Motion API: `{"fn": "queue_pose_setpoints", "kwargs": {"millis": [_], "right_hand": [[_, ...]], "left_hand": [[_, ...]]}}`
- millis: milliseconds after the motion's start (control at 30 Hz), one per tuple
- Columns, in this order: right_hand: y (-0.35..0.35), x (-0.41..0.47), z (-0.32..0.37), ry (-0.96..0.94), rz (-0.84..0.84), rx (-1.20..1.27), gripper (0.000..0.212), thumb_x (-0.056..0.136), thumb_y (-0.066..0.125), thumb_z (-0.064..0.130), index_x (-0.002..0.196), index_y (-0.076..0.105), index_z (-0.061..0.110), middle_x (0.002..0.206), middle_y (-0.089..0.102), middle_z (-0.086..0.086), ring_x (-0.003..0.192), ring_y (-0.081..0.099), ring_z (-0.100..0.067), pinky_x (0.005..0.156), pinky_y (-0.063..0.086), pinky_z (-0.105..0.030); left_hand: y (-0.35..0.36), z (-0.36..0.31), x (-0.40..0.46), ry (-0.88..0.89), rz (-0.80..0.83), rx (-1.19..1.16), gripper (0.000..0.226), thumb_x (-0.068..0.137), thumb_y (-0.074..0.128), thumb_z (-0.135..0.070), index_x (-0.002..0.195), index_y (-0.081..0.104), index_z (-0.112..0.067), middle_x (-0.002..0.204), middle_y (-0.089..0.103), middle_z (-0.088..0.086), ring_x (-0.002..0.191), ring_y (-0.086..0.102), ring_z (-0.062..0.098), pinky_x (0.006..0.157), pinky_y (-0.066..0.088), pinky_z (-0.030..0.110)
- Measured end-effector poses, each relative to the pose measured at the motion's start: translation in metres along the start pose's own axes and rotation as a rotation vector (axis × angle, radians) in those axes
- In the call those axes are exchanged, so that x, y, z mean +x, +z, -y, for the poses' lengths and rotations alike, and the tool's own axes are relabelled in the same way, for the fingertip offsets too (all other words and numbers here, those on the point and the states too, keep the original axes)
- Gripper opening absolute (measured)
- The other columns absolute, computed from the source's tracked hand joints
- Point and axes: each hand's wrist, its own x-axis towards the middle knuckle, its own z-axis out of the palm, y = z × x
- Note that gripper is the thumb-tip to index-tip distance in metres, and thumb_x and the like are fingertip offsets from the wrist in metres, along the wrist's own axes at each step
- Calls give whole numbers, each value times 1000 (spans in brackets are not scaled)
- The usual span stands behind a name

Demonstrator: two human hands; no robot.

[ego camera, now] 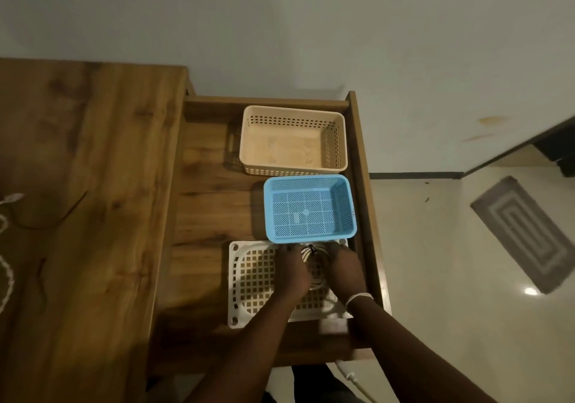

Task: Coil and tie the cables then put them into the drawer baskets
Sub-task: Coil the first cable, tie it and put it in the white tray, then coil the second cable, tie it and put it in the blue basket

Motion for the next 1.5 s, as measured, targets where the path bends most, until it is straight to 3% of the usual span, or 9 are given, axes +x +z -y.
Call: {"fn": "queue_pose_setpoints", "kwargs": {"millis": [133,333,467,567,767,900,1033,1267,1500], "right_hand": [[0,-4,7,75,-28,-58,14,96,58,22,107,60,13,95,75,-7,87,70,-30,64,40,-26],[2,-11,9,39,-94,54,15,91,63,31,99,63,18,88,74,0,80,70,-23,62,46,-29],[-2,-19,5,-63,-130,55,21,90,65,29,109,65,21,97,73,4,87,68,-16,72,53,-28],[-6,-24,-7,-119,-169,-103,34,90,66,35,119,64,19,106,70,1,98,62,-19,84,46,-27],[-13,-35,-6,-34,-129,-20,31,93,67,31,120,65,17,105,62,-1,87,59,-11,68,35,-12],[-19,-35,-6,-27,-160,51,37,90,71,27,124,65,15,110,60,-3,91,62,-17,77,42,-22],[-24,-35,-10,-79,-237,9,24,86,75,25,103,64,12,97,59,-4,89,58,-23,77,48,-30],[-31,-38,51,-280,-374,-48,29,80,80,35,89,59,17,85,56,1,80,57,-21,62,47,-33],[-3,-51,200,-808,-268,98,24,86,64,43,86,58,19,80,52,5,74,50,-15,64,40,-31]], "left_hand": [[1,1,2,-40,-48,-102,54,84,65,-7,134,48,-14,129,53,11,117,54,29,94,49,38],[2,4,-3,-73,-164,-233,30,83,70,-11,109,56,-8,111,58,10,101,59,27,82,46,32],[5,-1,-8,-87,-228,-283,28,81,72,-13,102,55,-8,103,58,10,93,59,27,75,43,30],[5,-6,-11,-116,-231,-283,33,82,73,-20,105,52,-11,105,59,7,94,60,24,73,45,28],[-1,-7,-18,-137,-226,-269,41,82,72,-35,105,47,-12,101,58,6,89,59,23,71,44,29],[-7,-8,-21,-158,-203,-296,43,80,73,-42,101,48,-15,99,58,5,89,60,24,76,50,34],[-19,-5,-29,-181,-184,-292,44,80,70,-49,103,53,-15,101,59,0,93,59,20,76,48,29],[-86,12,-61,-226,-193,-403,28,79,69,-46,88,63,-20,85,67,-5,80,63,12,74,55,32],[-214,57,-126,-170,-459,-597,21,80,74,-38,74,59,-26,76,66,-8,71,62,6,61,50,24]]}}
